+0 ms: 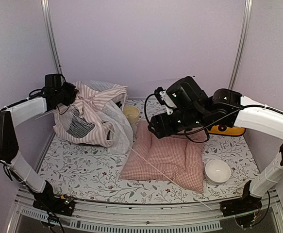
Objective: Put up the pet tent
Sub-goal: Place the tent at the center of the board.
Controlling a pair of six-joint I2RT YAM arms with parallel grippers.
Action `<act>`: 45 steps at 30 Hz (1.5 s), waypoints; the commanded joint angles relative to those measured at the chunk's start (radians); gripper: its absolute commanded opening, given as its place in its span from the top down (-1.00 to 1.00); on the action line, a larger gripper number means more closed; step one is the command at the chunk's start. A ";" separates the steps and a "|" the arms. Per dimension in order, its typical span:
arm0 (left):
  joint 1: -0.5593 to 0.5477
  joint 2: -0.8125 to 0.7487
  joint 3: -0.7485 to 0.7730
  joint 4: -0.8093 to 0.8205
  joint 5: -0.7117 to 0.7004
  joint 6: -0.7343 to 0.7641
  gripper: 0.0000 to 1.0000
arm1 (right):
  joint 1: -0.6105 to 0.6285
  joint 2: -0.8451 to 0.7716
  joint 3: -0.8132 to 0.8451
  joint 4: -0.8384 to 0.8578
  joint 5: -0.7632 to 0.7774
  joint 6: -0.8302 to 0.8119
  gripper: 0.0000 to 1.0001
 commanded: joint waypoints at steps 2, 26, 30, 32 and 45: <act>-0.138 -0.133 0.046 0.080 -0.146 -0.174 1.00 | -0.049 -0.020 0.204 -0.152 0.167 -0.046 -0.59; -0.610 -0.005 0.036 0.000 -1.163 -0.472 1.00 | 0.020 -0.096 0.069 -0.132 -0.062 -0.005 -0.56; -0.508 -0.026 0.006 -0.018 -1.124 -0.456 1.00 | -0.007 -0.133 0.016 -0.152 -0.010 0.018 -0.55; -0.460 -0.045 -0.016 0.006 -1.110 -0.427 1.00 | -0.036 -0.170 -0.013 -0.137 -0.024 0.024 -0.55; -0.514 -0.067 -0.103 0.126 -0.985 -0.536 1.00 | -0.077 -0.115 0.026 -0.080 -0.085 0.040 -0.57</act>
